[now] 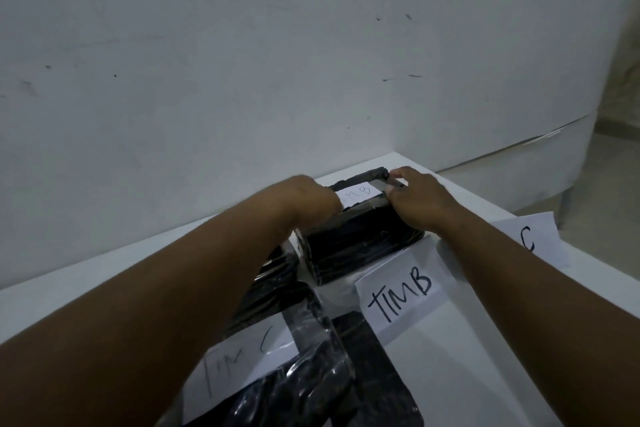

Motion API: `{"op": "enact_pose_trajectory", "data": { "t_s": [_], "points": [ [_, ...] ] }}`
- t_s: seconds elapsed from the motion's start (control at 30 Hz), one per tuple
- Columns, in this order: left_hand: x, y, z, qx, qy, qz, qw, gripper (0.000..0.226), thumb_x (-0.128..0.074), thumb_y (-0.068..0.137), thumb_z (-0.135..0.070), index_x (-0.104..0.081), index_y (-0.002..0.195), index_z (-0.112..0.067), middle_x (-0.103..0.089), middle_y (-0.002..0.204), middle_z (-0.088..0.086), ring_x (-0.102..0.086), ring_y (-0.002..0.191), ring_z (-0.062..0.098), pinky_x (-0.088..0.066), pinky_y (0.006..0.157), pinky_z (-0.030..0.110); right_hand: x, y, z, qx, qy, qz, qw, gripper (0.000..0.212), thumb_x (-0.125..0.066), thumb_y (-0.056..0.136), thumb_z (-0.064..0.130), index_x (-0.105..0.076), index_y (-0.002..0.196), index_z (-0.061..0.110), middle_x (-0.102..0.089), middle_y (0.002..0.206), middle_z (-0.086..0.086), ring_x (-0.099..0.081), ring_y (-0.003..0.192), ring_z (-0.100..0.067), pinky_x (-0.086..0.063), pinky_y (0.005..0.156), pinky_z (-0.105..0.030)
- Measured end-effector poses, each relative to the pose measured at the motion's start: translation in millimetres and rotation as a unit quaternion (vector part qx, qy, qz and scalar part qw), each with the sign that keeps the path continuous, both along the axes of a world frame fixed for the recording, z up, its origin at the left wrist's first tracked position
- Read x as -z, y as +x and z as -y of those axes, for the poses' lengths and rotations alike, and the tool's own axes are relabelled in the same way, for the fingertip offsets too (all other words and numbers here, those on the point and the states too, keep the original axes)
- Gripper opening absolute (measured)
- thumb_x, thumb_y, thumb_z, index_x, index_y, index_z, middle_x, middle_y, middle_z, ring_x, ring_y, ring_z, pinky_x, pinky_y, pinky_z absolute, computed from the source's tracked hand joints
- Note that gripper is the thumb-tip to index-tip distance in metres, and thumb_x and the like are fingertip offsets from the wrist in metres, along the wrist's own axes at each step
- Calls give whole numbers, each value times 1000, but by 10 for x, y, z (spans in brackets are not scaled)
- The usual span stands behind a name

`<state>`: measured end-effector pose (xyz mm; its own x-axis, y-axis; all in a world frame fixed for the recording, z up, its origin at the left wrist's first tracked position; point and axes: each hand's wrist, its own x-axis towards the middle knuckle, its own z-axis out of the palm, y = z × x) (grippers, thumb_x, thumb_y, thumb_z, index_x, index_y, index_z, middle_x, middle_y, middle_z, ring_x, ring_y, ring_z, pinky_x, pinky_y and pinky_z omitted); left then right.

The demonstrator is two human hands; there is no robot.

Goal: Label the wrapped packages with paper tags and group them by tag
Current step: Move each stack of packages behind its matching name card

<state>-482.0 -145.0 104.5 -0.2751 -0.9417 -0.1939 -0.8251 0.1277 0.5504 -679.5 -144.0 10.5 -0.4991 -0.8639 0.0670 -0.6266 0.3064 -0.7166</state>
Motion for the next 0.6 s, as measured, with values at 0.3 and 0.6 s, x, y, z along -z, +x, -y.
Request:
{"op": "enact_pose_trajectory", "data": {
  "t_s": [0.3, 0.6],
  "points": [
    [-261, 997, -792, 55, -55, 5, 997, 57, -66, 85, -64, -58, 134, -34, -58, 136, -7, -57, 118, 14, -44, 94, 33, -443, 921, -1050, -84, -147, -6, 986, 36, -57, 94, 58, -67, 119, 34, -63, 118, 12, -60, 103, -6, -46, 79, -21],
    [443, 1914, -1603, -93, -45, -124, 987, 67, -71, 82, -60, -39, 138, -43, -57, 115, -20, -60, 95, 1, -46, 75, 20, -156, 1587, -1946, -112, 3, 92, 989, 81, -48, 76, 87, -52, 138, 36, -57, 138, 4, -56, 119, -12, -40, 86, -28]
  ]
}}
